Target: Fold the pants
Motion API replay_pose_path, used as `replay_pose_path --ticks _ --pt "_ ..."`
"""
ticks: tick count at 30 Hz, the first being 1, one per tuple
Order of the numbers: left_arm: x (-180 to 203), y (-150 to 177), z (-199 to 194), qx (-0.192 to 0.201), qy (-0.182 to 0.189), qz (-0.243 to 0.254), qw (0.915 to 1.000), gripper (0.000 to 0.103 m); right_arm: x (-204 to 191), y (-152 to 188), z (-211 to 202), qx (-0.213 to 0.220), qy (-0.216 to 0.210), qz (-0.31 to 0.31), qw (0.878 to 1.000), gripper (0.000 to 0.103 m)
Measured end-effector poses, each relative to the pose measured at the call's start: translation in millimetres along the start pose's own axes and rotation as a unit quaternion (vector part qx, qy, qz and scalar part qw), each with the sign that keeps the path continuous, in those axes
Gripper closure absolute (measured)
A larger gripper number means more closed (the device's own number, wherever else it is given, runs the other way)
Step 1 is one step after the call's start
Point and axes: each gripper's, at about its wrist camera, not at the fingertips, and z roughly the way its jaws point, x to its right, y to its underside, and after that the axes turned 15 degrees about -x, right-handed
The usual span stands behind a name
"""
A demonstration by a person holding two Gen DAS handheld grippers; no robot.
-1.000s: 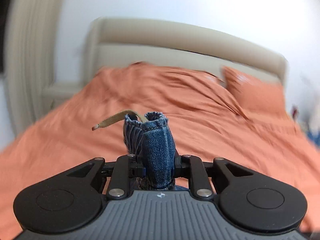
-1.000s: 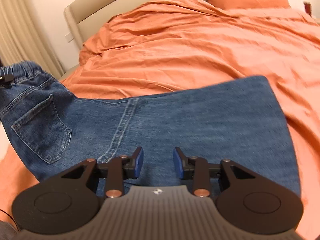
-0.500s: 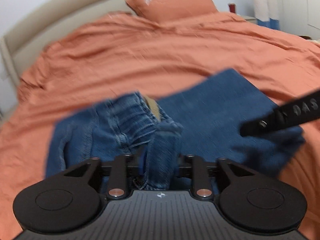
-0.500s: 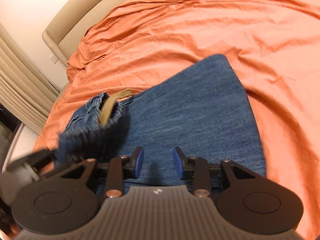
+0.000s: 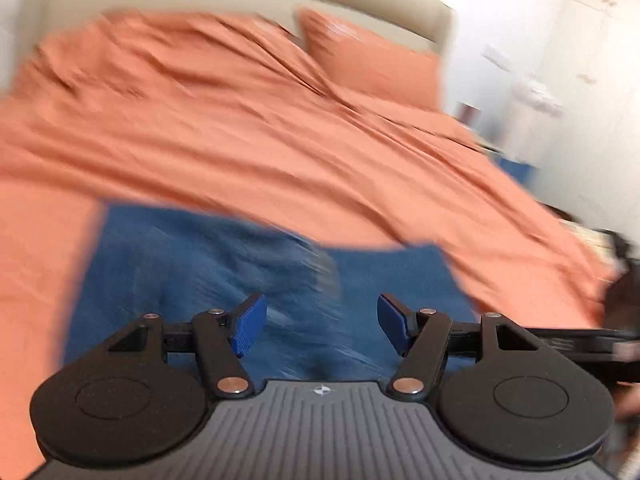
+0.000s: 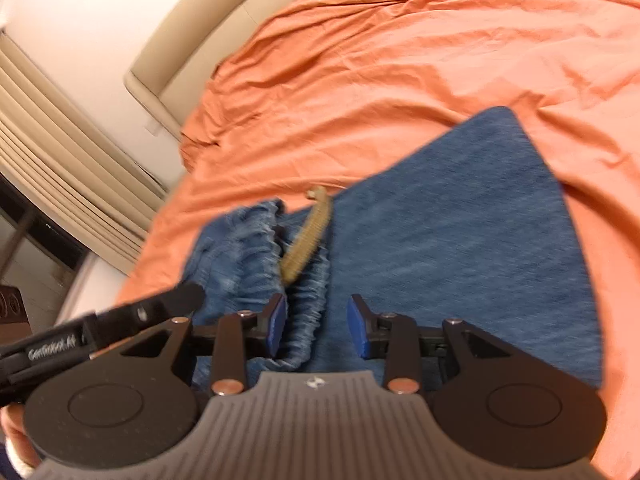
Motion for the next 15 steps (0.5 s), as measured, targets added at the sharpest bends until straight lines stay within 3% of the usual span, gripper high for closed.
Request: replay_pose_path --ticks 3,5,6,7,15 --pt "-25 -4 -3 0.041 -0.069 -0.012 0.9967 0.029 -7 -9 10 0.003 -0.028 0.014 1.000 0.070" --pt "-42 -9 0 0.053 -0.087 -0.028 0.9944 0.029 -10 -19 21 -0.005 -0.045 0.025 0.999 0.064" --pt "-50 -10 2 0.057 -0.090 -0.039 0.9935 0.029 -10 -25 28 -0.008 -0.050 0.035 0.998 0.055" --pt "-57 -11 3 0.059 -0.093 -0.050 0.9927 0.029 -9 -31 35 -0.012 -0.056 0.046 0.997 0.053" --pt "-106 -16 24 0.035 -0.080 -0.134 0.9871 0.030 7 -52 89 -0.052 -0.071 0.109 0.990 0.054"
